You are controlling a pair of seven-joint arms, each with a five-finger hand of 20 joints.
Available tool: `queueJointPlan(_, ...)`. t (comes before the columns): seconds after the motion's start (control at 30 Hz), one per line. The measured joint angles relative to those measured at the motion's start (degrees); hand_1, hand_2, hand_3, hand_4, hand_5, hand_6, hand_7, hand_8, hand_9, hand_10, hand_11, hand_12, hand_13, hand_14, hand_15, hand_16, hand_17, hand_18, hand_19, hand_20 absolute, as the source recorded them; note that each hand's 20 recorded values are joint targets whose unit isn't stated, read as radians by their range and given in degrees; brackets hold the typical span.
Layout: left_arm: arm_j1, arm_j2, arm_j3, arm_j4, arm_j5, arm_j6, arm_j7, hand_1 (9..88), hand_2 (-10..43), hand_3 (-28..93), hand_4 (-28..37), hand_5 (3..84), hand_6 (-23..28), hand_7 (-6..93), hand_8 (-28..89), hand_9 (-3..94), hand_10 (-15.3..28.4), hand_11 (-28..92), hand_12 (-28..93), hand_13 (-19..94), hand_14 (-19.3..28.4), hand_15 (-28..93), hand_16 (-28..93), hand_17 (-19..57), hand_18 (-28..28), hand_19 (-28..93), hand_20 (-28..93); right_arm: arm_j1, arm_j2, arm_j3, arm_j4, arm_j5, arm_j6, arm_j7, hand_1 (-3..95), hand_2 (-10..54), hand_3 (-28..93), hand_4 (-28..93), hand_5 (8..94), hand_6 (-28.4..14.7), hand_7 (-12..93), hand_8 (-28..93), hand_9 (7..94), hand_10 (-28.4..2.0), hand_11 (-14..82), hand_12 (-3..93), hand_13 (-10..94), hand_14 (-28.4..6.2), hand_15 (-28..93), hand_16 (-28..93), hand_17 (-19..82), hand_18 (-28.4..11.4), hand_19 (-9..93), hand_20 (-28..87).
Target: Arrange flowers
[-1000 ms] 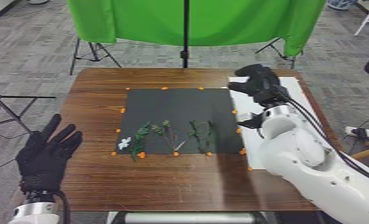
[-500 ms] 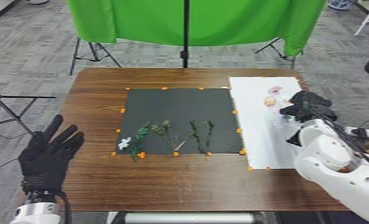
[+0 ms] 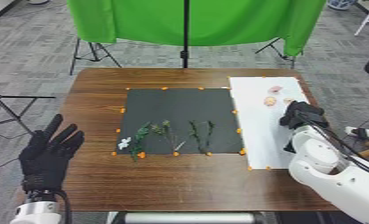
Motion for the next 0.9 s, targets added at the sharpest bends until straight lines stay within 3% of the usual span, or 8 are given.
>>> queueJointPlan(0.13, -0.1, -0.01, 0.02, 0.00, 0.00, 0.00, -0.01, 15.3, 9.3, 77, -28.3, 34.8, 7.3, 8.0, -8, 32.9, 19.9, 23, 11, 21, 28.0, 55, -10, -8.8, 28.4, 56, 10, 2.2, -0.3, -2.0, 0.9, -1.2, 0.5, -0.3, 54.8, -9.5, 59, -28, 82.4, 4.5, 16, -1, 85.9, -7.0, 22.3, 30.6, 69, -6.1, 72, 21, 25, -23.6, 81, 51)
queueJointPlan(0.2, -0.1, -0.05, 0.02, 0.00, 0.00, 0.00, -0.05, 15.3, 9.4, 77, -28.3, 34.8, 7.4, 8.0, -8, 32.8, 19.9, 23, 11, 21, 27.9, 55, -10, -8.8, 28.4, 56, 11, 3.7, -0.4, -4.2, 1.4, -2.0, 1.4, -0.4, 57.6, -9.5, 58, -28, 86.2, 4.8, 17, 0, 89.4, -6.4, 21.5, 31.7, 71, -5.3, 71, 22, 26, -22.9, 82, 51)
queueJointPlan(0.43, -0.1, -0.12, 0.02, -0.01, 0.00, 0.00, -0.15, 15.4, 9.5, 77, -28.3, 35.0, 7.6, 8.2, -8, 32.7, 20.0, 23, 11, 21, 27.9, 55, -10, -8.8, 28.4, 56, 12, 3.1, -0.8, -5.9, 1.8, -4.8, 6.6, -1.3, 60.0, -9.5, 57, -28, 88.1, 4.1, 16, 1, 92.5, -5.1, 19.1, 33.8, 78, -3.2, 63, 22, 27, -19.6, 85, 49)
queueJointPlan(0.9, 0.3, -0.52, -0.77, -0.57, 0.03, 0.49, -0.89, 15.7, 9.6, 77, -28.3, 35.0, 7.7, 8.2, -8, 32.7, 20.0, 22, 11, 21, 28.0, 55, -10, -8.7, 28.4, 55, 13, 0.1, -2.4, 0.8, -6.4, -5.8, 10.9, -3.5, 59.1, -9.5, 62, -28, 90.1, 2.6, 15, 2, 93.7, -5.2, 22.4, 33.2, 81, -3.4, 62, 24, 29, -20.0, 87, 49)
